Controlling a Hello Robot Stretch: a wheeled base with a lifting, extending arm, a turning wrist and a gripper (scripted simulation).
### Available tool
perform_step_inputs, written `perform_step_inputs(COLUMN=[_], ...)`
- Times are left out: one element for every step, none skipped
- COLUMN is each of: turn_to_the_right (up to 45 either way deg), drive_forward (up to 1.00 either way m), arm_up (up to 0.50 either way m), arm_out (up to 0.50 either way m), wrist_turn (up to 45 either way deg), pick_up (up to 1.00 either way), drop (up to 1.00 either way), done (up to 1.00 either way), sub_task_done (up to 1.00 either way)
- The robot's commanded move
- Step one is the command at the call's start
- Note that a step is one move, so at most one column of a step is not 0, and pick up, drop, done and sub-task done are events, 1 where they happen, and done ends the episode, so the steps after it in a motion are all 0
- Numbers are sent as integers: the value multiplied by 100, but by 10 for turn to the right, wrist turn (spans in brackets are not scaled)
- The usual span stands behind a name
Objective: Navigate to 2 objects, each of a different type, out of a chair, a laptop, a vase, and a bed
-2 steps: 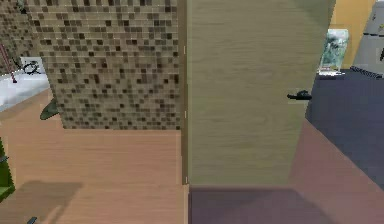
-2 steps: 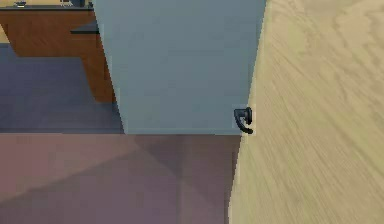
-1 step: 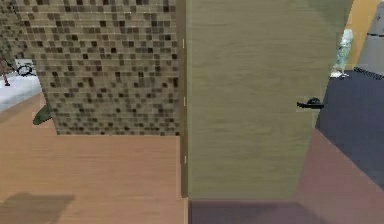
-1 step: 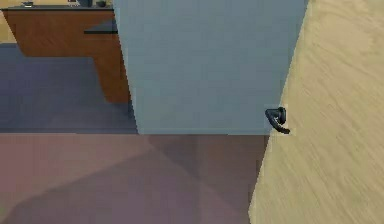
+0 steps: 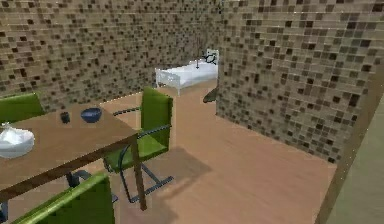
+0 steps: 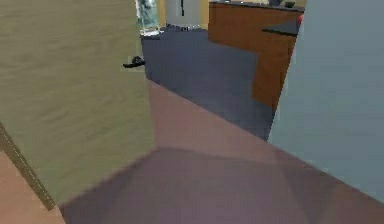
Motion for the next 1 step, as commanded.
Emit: perform_step_inputs(turn_to_the_right=[-330], drive_forward=[0], arm_up=[0], arm_out=[0], wrist_turn=[0], pick_up=[0], drop=[0], done=[0], sub_task_done=[0])
